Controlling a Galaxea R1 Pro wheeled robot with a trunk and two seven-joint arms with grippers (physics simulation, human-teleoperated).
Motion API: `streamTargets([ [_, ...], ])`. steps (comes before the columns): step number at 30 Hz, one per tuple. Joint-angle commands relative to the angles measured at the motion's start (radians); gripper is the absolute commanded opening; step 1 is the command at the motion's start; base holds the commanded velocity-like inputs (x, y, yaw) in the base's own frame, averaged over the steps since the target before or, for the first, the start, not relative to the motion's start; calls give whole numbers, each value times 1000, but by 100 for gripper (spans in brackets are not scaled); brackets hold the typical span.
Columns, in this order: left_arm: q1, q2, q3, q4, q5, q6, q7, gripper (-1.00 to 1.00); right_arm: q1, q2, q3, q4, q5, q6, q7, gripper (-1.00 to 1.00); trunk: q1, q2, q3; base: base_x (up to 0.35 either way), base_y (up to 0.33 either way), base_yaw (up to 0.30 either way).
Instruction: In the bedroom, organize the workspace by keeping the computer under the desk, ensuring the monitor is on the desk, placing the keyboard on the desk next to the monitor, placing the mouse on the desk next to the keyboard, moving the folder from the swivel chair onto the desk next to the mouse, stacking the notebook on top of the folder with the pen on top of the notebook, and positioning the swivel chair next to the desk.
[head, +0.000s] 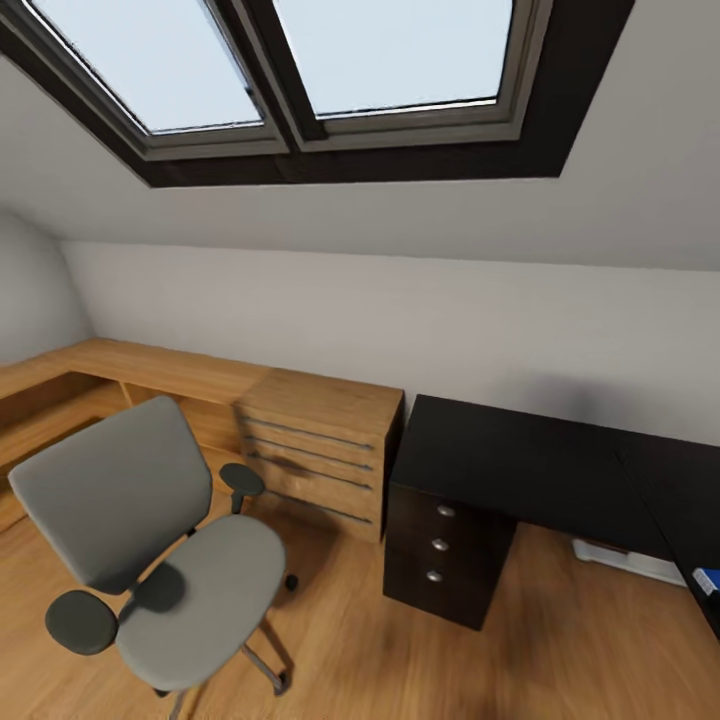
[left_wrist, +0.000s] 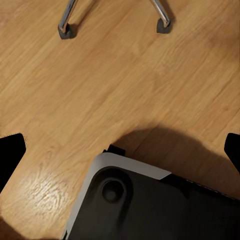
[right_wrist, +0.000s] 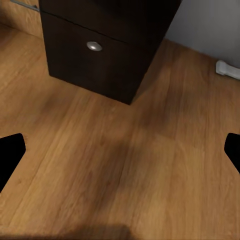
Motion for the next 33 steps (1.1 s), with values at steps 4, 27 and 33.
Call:
streamTargets([
  [4,-1,0,4,1,0,-3,-1,100,-1,1,9,2,-6,-3,-6,100,1,-2,-6,0,0,239],
  [27,-1,0,4,1,0,-3,-1,100,-1,1,9,1,-4,-3,-7,100,1,-2,-32,0,0,224],
  [33,-1,0,4,1,0,-3,-1,100,-1,1,8,1,-5,-2,-7,100,1,-2,-40,0,0,207],
])
